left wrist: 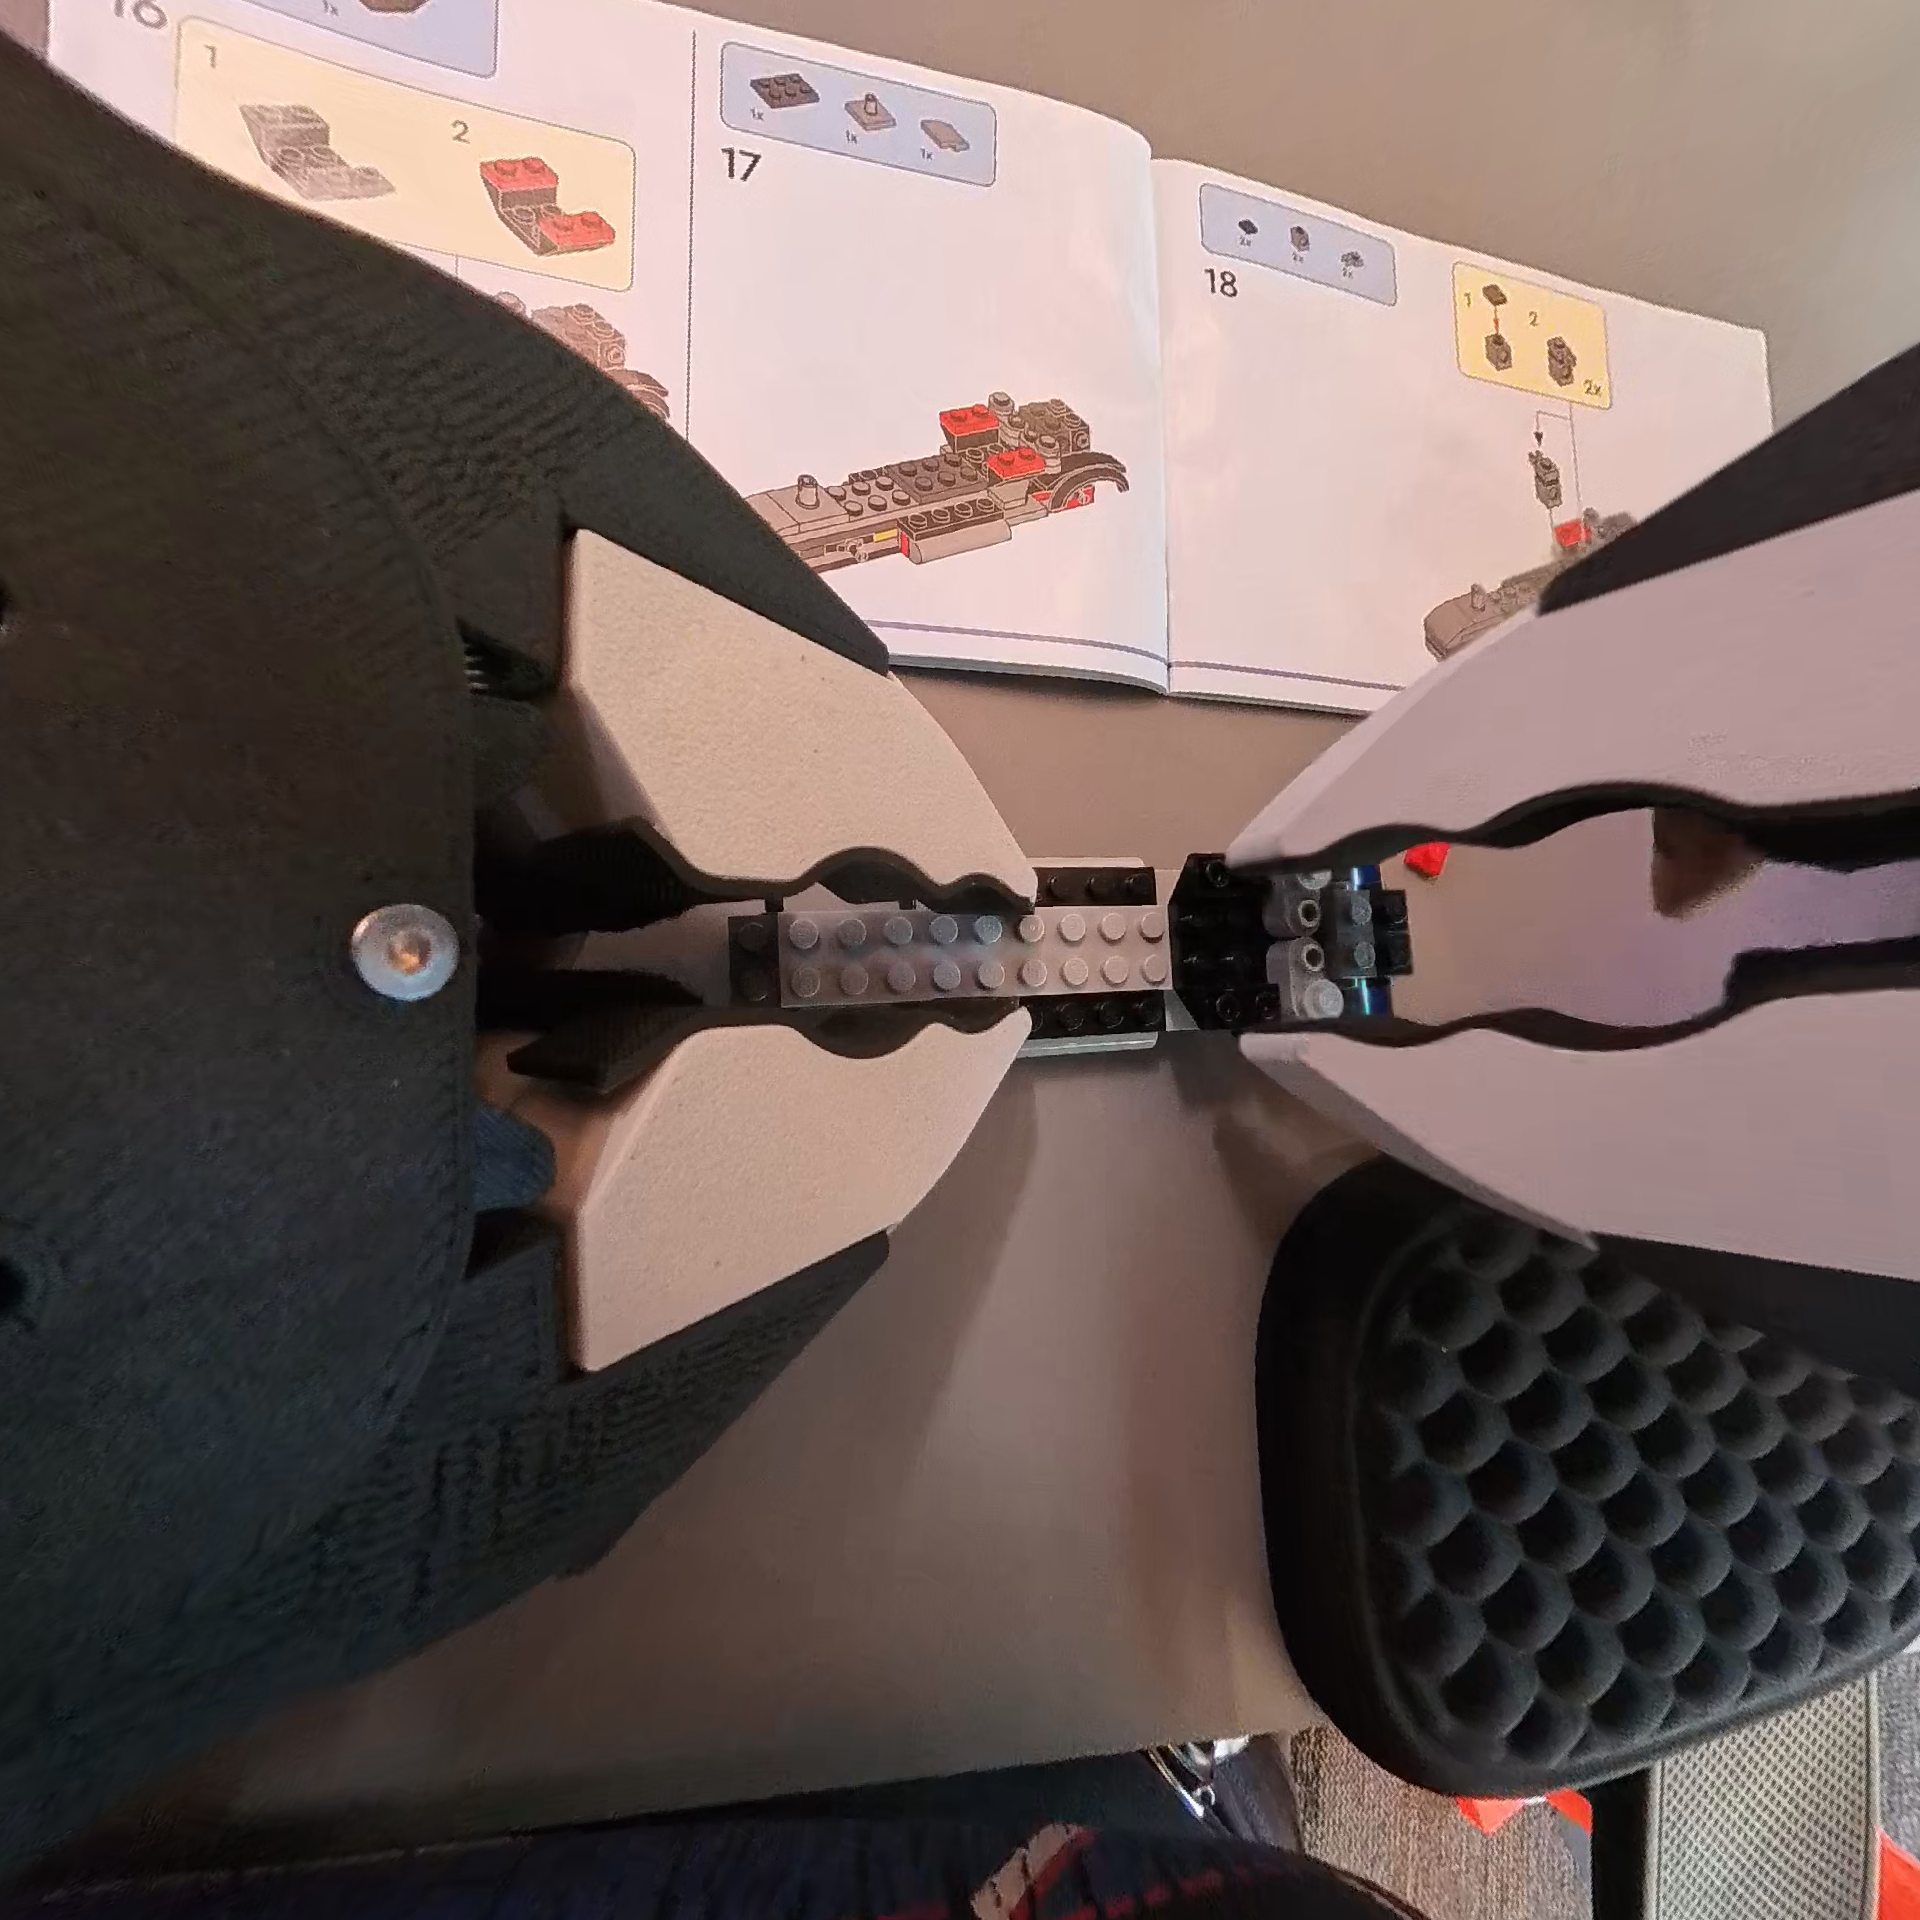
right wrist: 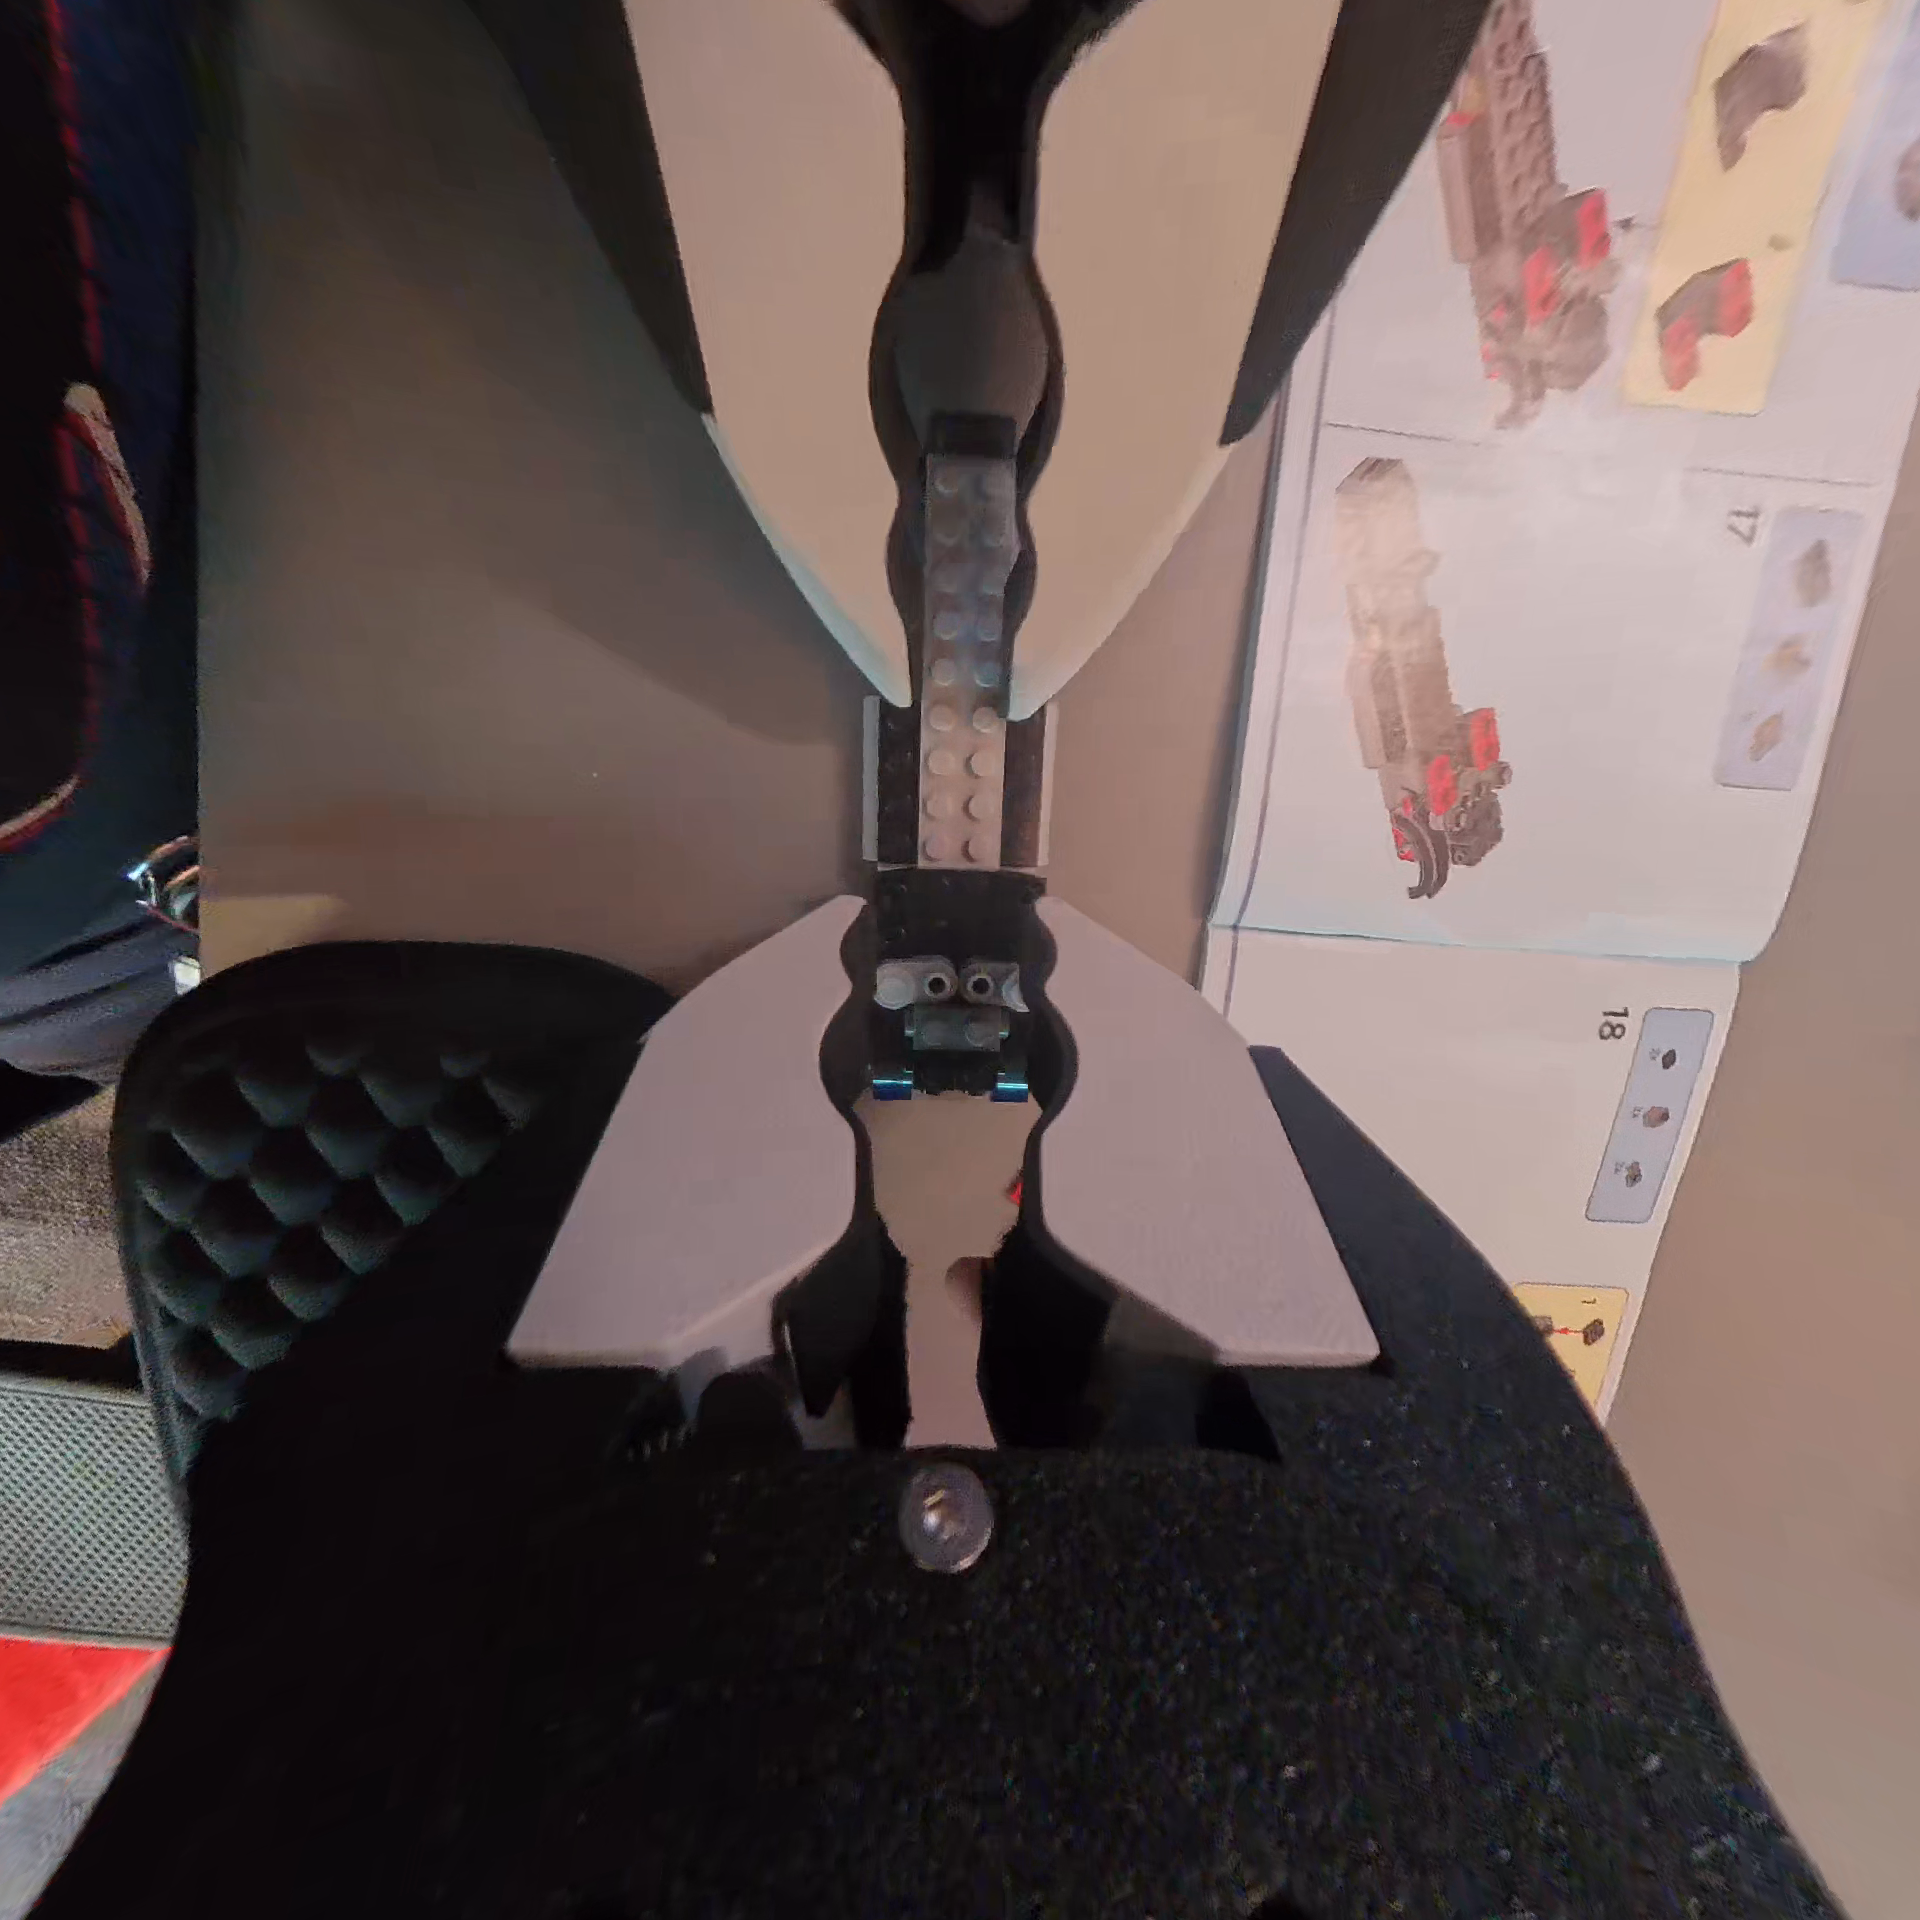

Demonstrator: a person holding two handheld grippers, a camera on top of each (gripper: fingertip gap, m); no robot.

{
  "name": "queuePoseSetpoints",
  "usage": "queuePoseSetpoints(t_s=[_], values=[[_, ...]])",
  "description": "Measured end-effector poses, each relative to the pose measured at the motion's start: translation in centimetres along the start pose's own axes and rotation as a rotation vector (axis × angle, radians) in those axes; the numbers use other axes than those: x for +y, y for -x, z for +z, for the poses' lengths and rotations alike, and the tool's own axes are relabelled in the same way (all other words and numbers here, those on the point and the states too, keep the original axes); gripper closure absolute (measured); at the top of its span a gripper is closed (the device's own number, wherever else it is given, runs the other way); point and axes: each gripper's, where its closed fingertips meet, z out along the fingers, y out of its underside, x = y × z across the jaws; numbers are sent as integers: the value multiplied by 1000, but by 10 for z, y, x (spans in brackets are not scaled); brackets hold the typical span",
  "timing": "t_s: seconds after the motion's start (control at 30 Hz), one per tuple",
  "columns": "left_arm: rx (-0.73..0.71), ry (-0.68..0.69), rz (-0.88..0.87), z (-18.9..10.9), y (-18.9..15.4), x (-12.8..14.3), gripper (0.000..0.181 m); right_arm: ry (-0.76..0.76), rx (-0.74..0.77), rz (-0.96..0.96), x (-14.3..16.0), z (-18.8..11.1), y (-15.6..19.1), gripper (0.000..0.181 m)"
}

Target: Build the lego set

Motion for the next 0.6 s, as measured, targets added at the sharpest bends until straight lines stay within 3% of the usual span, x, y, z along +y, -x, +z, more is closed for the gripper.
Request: queuePoseSetpoints(t_s=[0.6], values=[[-1,-3,-2,0,1,0,166,82,4,31,4,0,-1,164]])
